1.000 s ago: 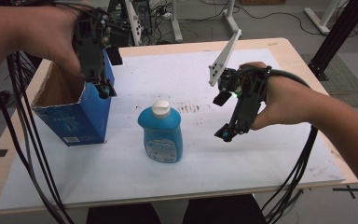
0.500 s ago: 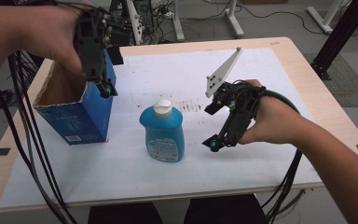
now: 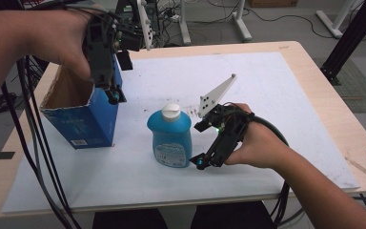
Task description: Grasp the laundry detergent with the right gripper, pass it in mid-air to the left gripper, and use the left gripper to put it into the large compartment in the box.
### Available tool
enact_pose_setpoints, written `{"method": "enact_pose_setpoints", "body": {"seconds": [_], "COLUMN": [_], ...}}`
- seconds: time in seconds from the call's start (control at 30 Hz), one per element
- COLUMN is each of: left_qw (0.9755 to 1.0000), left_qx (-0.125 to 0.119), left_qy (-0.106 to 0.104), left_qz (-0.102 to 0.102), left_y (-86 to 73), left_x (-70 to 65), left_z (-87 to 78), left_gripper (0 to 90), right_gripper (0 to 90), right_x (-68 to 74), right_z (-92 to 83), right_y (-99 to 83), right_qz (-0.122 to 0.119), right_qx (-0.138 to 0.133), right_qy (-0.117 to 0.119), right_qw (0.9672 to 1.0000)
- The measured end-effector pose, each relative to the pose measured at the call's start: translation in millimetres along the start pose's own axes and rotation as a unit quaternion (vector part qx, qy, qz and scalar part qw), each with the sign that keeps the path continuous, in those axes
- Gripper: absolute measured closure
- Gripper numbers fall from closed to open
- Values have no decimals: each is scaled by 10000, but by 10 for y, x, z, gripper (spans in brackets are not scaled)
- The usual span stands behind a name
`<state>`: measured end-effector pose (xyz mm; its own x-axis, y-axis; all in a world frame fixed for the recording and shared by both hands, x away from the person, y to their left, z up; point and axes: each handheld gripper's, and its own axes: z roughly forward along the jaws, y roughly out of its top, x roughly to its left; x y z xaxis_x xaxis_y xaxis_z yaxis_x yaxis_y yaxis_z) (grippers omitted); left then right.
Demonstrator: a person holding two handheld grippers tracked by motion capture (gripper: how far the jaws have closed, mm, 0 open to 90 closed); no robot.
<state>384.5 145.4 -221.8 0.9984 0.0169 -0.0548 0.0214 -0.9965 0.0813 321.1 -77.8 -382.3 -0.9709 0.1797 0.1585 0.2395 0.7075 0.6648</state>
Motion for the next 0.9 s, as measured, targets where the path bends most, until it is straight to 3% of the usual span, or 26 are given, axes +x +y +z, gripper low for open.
{"method": "enact_pose_setpoints", "body": {"seconds": [0.33,0.57,0.9], "left_qw": [10000,10000,10000], "left_qx": [17,2,2], "left_qy": [5,5,26], "left_qz": [-21,6,-18], "left_y": [-19,-10,-13], "left_x": [-9,-14,-13], "left_z": [2,-1,-3], "left_gripper": [18,18,18], "right_gripper": [17,18,33], "right_x": [24,22,50], "right_z": [153,223,323], "right_y": [6,21,43], "right_qz": [80,197,148], "right_qx": [-549,-936,-1181], "right_qy": [-42,-98,-172], "right_qw": [9985,9954,9927]}}
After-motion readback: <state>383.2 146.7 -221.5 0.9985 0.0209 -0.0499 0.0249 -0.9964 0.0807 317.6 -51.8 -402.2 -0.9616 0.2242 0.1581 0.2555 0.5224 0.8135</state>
